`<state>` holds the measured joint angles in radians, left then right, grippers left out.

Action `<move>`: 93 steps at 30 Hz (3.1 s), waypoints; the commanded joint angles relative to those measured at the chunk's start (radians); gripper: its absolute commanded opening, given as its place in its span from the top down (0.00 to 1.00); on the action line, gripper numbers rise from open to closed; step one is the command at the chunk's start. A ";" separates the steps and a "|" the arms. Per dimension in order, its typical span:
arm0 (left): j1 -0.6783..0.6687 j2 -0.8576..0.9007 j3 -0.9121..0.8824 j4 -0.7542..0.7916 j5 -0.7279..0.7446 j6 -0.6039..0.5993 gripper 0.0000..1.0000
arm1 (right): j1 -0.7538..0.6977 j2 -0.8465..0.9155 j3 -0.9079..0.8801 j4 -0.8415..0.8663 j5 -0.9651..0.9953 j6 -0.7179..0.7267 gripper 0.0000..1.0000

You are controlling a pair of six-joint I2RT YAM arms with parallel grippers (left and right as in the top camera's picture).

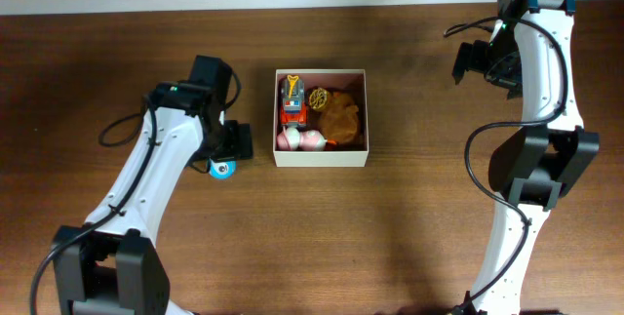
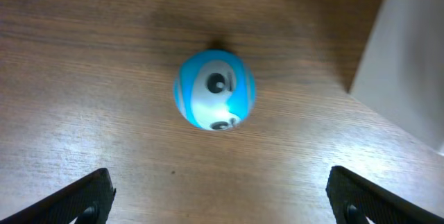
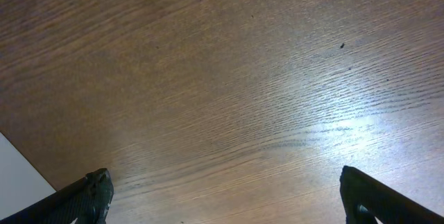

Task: Pack container
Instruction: 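Move the left gripper over the blue-and-white ball and lower it, then close the left gripper on the ball and lift it over the box, then lower the ball into the box and open the left gripper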

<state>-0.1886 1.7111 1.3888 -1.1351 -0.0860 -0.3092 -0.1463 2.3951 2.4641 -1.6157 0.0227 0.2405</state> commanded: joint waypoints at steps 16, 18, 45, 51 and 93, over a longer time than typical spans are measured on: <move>0.037 0.079 -0.175 0.298 0.086 0.099 0.00 | 0.002 0.003 -0.003 0.001 0.012 0.012 0.01; 0.037 0.097 -0.175 0.308 0.079 0.099 0.00 | 0.002 0.003 -0.003 0.001 0.012 0.012 0.01; 0.037 0.177 -0.163 0.333 0.058 0.071 0.51 | 0.002 0.003 -0.003 0.001 0.012 0.012 0.01; 0.037 0.177 -0.077 0.275 0.114 0.072 0.51 | 0.002 0.003 -0.003 0.000 0.012 0.012 0.01; -0.185 0.333 0.295 0.302 0.351 0.437 0.00 | 0.002 0.003 -0.003 0.001 0.012 0.012 0.01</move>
<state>-0.3748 2.0418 1.6680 -0.8444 0.2749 0.1162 -0.1463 2.3951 2.4641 -1.6157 0.0227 0.2398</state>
